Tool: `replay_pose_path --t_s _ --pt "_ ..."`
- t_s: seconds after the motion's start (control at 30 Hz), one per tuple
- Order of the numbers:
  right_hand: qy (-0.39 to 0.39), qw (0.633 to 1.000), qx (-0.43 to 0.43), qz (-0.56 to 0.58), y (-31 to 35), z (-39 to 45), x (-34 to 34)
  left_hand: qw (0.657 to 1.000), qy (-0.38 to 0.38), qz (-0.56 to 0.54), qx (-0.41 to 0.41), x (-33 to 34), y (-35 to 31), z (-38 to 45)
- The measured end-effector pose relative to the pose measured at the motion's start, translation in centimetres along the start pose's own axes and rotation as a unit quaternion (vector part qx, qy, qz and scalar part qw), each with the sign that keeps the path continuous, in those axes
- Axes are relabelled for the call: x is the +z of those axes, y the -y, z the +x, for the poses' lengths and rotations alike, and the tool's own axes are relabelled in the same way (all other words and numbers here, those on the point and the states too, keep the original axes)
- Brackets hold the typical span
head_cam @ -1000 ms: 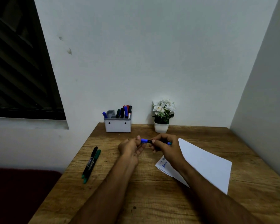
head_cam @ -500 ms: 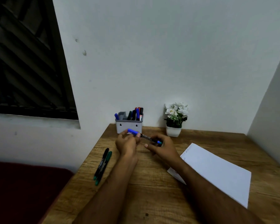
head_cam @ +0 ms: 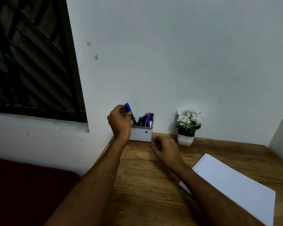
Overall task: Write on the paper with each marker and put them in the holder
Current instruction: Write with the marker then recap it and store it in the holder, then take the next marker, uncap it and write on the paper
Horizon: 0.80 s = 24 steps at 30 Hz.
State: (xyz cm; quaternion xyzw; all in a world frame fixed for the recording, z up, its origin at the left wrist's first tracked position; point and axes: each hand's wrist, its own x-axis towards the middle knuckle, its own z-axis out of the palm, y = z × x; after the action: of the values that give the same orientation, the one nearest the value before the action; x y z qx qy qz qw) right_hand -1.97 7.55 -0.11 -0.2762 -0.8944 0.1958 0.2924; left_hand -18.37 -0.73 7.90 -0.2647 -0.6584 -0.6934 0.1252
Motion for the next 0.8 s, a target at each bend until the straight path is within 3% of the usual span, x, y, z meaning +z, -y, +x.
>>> replay_pose_path --t_s 0.33,0.8 --pt "0.007 1.0 -0.014 0.011 -0.4 -0.1 -0.2 0.994 0.042 0.101 -0.007 2.8 1.2 0.9" --pt "0.028 0.999 0.005 0.017 -0.6 -1.6 -0.4 0.992 0.054 0.118 0.004 1.3 2.6 -1.2"
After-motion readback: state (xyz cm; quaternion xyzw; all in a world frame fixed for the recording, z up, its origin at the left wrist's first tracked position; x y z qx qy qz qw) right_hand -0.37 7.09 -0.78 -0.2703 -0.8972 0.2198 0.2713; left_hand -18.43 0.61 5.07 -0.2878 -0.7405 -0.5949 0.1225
